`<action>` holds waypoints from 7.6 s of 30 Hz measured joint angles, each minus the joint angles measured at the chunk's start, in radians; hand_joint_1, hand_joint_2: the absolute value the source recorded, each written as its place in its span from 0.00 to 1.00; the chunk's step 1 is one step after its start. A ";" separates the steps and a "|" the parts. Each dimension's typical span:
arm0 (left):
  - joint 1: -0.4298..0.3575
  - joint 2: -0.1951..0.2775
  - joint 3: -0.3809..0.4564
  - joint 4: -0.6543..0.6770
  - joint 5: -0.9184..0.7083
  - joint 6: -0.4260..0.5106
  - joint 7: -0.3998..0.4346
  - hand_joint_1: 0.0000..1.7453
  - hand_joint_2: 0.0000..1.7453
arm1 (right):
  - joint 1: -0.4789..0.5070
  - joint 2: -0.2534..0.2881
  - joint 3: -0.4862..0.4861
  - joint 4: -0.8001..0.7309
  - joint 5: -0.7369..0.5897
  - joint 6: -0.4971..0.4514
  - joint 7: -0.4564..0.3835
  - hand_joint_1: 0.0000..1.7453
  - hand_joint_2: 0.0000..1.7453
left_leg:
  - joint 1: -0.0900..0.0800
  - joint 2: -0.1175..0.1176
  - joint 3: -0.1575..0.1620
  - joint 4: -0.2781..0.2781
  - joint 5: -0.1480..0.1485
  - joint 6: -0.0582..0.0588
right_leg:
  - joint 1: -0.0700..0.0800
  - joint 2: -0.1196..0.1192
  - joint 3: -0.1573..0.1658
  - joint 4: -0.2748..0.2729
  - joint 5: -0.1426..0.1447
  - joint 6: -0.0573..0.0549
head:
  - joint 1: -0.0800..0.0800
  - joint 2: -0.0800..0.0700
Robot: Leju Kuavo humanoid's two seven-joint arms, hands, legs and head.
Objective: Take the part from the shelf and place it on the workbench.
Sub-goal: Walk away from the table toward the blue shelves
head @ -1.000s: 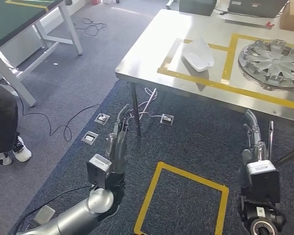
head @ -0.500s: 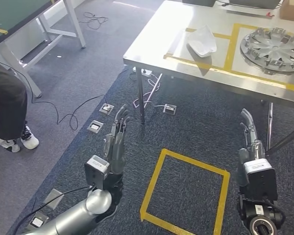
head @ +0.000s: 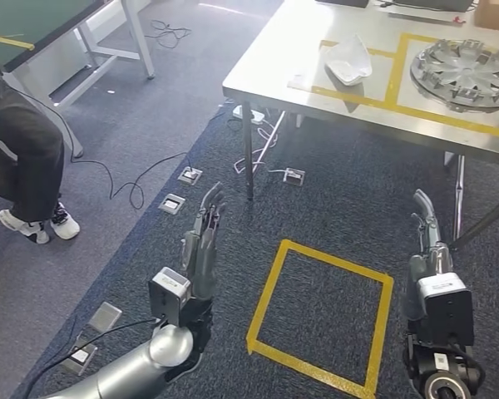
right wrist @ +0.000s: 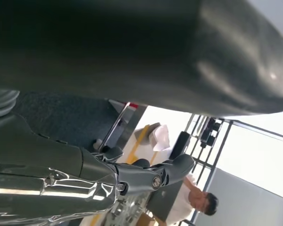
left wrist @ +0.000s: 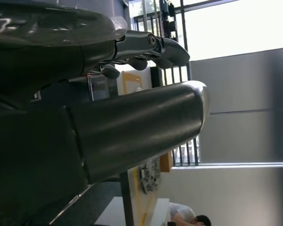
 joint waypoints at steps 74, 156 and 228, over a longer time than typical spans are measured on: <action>0.008 -0.004 0.008 -0.003 -0.018 0.000 0.002 0.00 0.00 | 0.012 0.009 0.006 0.002 0.039 0.022 0.016 0.00 0.00 | 0.019 -0.135 0.037 0.016 -0.068 -0.005 | -0.019 0.075 -0.105 0.051 0.059 0.030 | 0.007 0.000; 0.013 -0.004 0.012 -0.015 -0.023 0.000 0.007 0.00 0.00 | 0.004 0.016 0.009 0.007 0.020 0.016 0.020 0.00 0.00 | 0.018 0.001 0.025 0.008 -0.063 0.006 | -0.014 -0.042 -0.104 0.113 -0.031 0.042 | -0.006 0.000; 0.002 0.000 0.014 -0.040 -0.034 0.000 0.036 0.00 0.00 | 0.021 0.016 0.006 -0.001 0.031 0.015 0.019 0.00 0.00 | 0.018 -0.122 0.033 0.021 -0.073 -0.011 | -0.019 0.088 -0.111 0.059 0.040 0.026 | 0.007 0.000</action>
